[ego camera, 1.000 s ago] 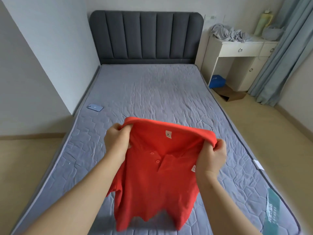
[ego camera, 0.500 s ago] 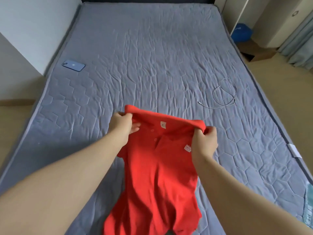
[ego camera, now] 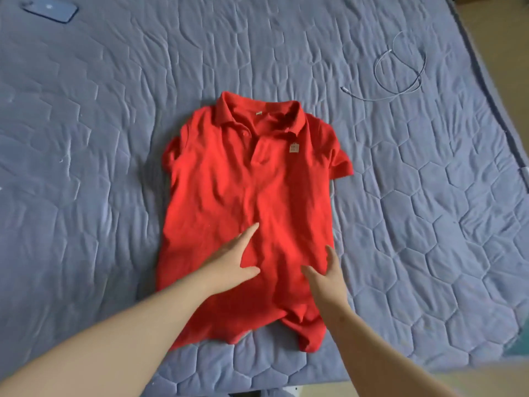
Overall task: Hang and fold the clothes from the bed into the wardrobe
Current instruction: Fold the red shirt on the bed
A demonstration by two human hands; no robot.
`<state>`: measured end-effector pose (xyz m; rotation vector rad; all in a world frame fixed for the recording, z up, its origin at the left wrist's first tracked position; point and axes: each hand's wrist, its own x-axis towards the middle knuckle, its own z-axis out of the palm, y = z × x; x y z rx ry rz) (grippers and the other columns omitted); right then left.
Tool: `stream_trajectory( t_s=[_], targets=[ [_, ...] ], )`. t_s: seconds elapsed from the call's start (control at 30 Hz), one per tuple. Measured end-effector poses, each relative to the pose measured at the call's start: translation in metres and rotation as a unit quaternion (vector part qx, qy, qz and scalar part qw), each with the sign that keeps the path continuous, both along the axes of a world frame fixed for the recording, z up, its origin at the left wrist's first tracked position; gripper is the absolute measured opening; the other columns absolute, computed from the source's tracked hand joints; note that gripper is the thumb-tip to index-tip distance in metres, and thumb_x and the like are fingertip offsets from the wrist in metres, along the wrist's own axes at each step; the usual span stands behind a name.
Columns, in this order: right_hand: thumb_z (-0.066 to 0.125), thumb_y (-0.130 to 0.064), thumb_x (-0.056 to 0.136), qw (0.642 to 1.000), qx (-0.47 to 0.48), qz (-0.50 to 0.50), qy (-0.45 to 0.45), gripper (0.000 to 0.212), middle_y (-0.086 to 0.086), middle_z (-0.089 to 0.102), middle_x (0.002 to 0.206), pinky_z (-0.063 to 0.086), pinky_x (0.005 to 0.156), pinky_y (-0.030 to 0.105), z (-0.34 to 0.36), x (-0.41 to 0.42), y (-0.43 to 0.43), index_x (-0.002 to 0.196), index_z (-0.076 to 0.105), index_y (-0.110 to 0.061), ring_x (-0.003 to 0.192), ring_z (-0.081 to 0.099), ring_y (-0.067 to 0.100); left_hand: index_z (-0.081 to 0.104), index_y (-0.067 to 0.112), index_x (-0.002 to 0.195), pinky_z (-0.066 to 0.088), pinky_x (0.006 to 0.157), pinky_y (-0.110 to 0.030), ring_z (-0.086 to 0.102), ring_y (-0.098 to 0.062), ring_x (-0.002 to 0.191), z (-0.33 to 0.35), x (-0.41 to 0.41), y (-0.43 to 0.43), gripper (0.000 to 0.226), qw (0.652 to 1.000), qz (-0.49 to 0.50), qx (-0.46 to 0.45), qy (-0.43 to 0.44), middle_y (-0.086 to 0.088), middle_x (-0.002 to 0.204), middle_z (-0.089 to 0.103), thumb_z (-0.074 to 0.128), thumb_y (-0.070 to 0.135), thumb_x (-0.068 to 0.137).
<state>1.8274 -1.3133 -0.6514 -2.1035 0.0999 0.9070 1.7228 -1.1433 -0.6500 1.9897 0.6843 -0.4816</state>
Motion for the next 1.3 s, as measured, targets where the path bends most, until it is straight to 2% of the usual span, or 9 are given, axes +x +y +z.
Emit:
stream_trajectory(
  t_s=[0.2, 0.33, 0.4, 0.47, 0.6, 0.8, 1.03, 1.17, 1.3],
  targets=[
    [0.069, -0.007, 0.070, 0.996, -0.059, -0.046, 0.054, 0.053, 0.008, 0.056, 0.113, 0.045, 0.093, 0.041, -0.036, -0.048, -0.056, 0.116, 0.044, -0.016, 0.107, 0.054, 0.028, -0.005, 0.043, 0.144, 0.009, 0.115, -0.033, -0.002, -0.013, 0.144, -0.040, -0.046, -0.065, 0.091, 0.970, -0.190, 0.124, 0.088, 0.009, 0.157, -0.001, 0.059, 0.049, 0.079],
    [0.066, -0.015, 0.074, 0.977, -0.200, -0.024, 0.071, 0.056, 0.018, 0.050, 0.117, 0.040, 0.092, 0.038, -0.048, -0.055, -0.068, 0.124, 0.043, -0.009, 0.110, 0.051, 0.036, -0.010, 0.043, 0.144, 0.000, 0.114, -0.049, -0.016, -0.026, 0.142, -0.050, -0.064, -0.097, 0.092, 0.945, -0.216, 0.210, 0.129, 0.005, 0.154, -0.017, 0.056, 0.049, 0.080],
    [0.067, -0.015, 0.077, 0.979, -0.175, -0.022, 0.105, 0.035, 0.016, 0.057, 0.105, 0.045, 0.088, 0.032, -0.047, -0.055, -0.075, 0.108, 0.052, -0.006, 0.099, 0.057, 0.032, -0.002, 0.041, 0.146, 0.005, 0.113, -0.052, -0.009, -0.030, 0.143, -0.045, -0.067, -0.111, 0.094, 0.940, -0.190, 0.259, 0.114, -0.001, 0.157, -0.006, 0.063, 0.040, 0.078],
    [0.065, -0.010, 0.080, 0.989, -0.099, -0.019, 0.111, 0.013, 0.007, 0.056, 0.075, 0.044, 0.061, 0.016, -0.044, -0.056, -0.080, 0.081, 0.052, -0.008, 0.067, 0.054, 0.018, 0.027, 0.037, 0.144, 0.026, 0.106, -0.057, 0.018, -0.036, 0.141, -0.034, -0.066, -0.118, 0.098, 0.937, -0.175, 0.289, 0.085, -0.008, 0.153, 0.024, 0.079, 0.031, 0.062],
    [0.060, 0.000, 0.079, 0.977, 0.027, -0.152, 0.149, 0.022, 0.005, 0.045, 0.061, 0.036, 0.042, 0.017, -0.037, -0.054, -0.095, 0.070, 0.043, -0.010, 0.049, 0.042, 0.012, 0.064, 0.022, 0.119, 0.050, 0.082, -0.054, 0.056, -0.035, 0.116, -0.031, -0.058, -0.138, 0.094, 0.933, -0.166, 0.319, -0.001, -0.011, 0.125, 0.059, 0.088, 0.016, 0.029],
    [0.070, -0.016, 0.081, 0.937, 0.034, -0.275, 0.214, 0.017, 0.002, 0.057, 0.071, 0.040, 0.051, 0.024, -0.031, -0.036, -0.135, 0.080, 0.053, -0.017, 0.059, 0.049, 0.012, 0.019, 0.031, 0.145, 0.018, 0.110, -0.033, 0.017, -0.014, 0.140, -0.037, -0.044, -0.148, 0.085, 0.955, -0.103, 0.265, 0.082, 0.004, 0.150, 0.023, 0.063, 0.021, 0.073],
    [0.072, -0.015, 0.079, 0.965, -0.055, -0.175, 0.188, 0.016, 0.000, 0.051, 0.063, 0.037, 0.054, 0.024, -0.037, -0.030, -0.149, 0.075, 0.058, -0.011, 0.058, 0.045, 0.013, 0.025, 0.032, 0.143, 0.019, 0.108, -0.029, 0.017, -0.008, 0.139, -0.040, -0.050, -0.141, 0.067, 0.953, -0.158, 0.228, 0.125, 0.010, 0.150, 0.022, 0.055, 0.031, 0.084],
    [0.071, -0.008, 0.079, 0.927, -0.047, -0.303, 0.216, 0.027, 0.006, 0.046, 0.068, 0.043, 0.064, 0.032, -0.051, -0.037, -0.143, 0.071, 0.045, -0.008, 0.061, 0.045, 0.016, 0.053, 0.022, 0.130, 0.027, 0.105, -0.030, 0.035, -0.016, 0.132, -0.044, -0.056, -0.133, 0.044, 0.979, 0.039, 0.191, 0.067, 0.002, 0.142, 0.041, 0.060, 0.030, 0.087],
    [0.072, -0.012, 0.078, 0.897, -0.079, -0.394, 0.184, 0.025, 0.002, 0.046, 0.072, 0.043, 0.063, 0.032, -0.056, -0.053, -0.140, 0.084, 0.048, -0.009, 0.059, 0.043, 0.013, 0.063, 0.017, 0.116, 0.030, 0.098, -0.034, 0.038, -0.026, 0.127, -0.047, -0.074, -0.111, 0.036, 0.918, 0.284, 0.236, 0.144, -0.005, 0.137, 0.046, 0.051, 0.002, 0.085]
  ],
)
